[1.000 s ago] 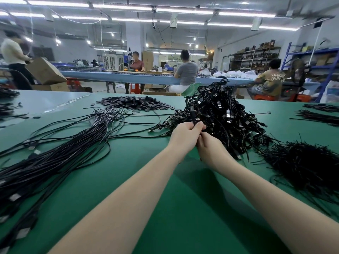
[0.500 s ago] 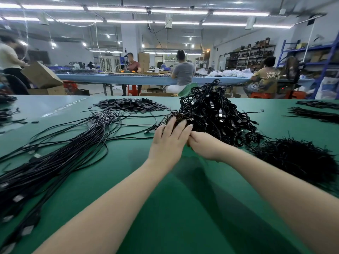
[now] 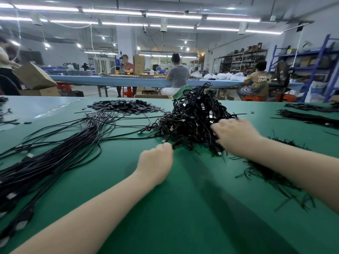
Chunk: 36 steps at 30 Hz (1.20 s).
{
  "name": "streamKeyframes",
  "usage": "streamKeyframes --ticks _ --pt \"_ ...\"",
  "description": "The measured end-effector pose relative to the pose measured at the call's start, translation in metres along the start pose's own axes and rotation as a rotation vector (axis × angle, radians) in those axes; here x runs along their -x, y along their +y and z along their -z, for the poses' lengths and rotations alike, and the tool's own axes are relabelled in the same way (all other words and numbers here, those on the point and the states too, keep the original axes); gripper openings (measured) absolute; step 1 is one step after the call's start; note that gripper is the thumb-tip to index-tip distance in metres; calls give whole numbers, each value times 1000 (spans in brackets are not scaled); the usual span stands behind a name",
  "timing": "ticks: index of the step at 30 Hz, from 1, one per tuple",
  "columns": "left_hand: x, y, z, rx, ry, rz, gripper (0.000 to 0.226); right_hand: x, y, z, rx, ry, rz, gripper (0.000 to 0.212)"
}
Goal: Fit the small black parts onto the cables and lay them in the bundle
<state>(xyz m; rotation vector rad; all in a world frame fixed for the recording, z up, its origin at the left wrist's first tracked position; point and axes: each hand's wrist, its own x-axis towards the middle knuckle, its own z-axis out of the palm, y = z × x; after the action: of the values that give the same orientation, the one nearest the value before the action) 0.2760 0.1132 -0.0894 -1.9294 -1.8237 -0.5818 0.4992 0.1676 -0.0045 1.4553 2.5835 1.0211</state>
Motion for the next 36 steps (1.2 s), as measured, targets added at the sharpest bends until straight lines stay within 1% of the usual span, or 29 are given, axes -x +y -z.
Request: streamKeyframes --ticks 1,2,3,4,5,7,9,12,16,21,22,23,24,25,26,27,28,29,30,33,36 --pt "1 -7 -2 121 -66 114 18 6 21 -4 44 -81 -122 20" --pt "2 -14 -7 272 -110 163 25 13 40 -8 103 -172 -222 17" --pt "2 -17 -12 390 -125 199 29 23 56 -12 148 -267 -292 17" --pt "1 -17 -12 439 -118 195 31 32 70 -16 159 -335 -335 19" --pt "1 -15 -11 465 -115 180 32 40 80 -21 145 -369 -356 25" --pt "0 -14 -10 508 -99 154 33 52 94 -30 95 -344 -347 33" --pt "-2 -16 -11 558 -118 161 32 59 99 -36 67 -277 -326 29" --pt "-3 -19 -10 744 -156 218 32 59 97 -41 122 -214 -306 24" --pt "-2 -18 -9 757 -158 225 33 50 96 -40 17 -234 -380 21" --pt "-3 -19 -10 803 -175 259 33 39 94 -28 133 -276 -347 27" --pt "-4 -20 -11 824 -183 274 32 36 94 -22 156 -235 -334 29" --pt "-5 -21 -11 851 -198 289 31 32 92 -13 189 -136 -317 32" --pt "-6 -21 -11 886 -217 302 30 28 88 -5 197 20 -296 34" --pt "-7 -21 -10 923 -237 316 30 24 80 6 124 194 -277 36" --pt "-8 -21 -9 954 -252 324 30 20 67 16 -38 319 -262 35" --pt "-8 -21 -10 973 -264 326 31 17 48 27 -251 389 -240 32" --pt "-8 -21 -11 983 -273 326 31 12 26 35 -459 425 -209 27" --pt "-9 -22 -12 988 -279 329 31 6 3 39 -607 442 -179 22" --pt "-10 -23 -13 992 -278 339 32 -1 -18 40 -687 443 -161 18" --pt "-12 -30 -12 1046 -235 388 33 -20 -71 27 -725 412 -151 19" --pt "-11 -34 -9 1027 -163 379 32 -27 -105 -1 -678 478 -205 23"
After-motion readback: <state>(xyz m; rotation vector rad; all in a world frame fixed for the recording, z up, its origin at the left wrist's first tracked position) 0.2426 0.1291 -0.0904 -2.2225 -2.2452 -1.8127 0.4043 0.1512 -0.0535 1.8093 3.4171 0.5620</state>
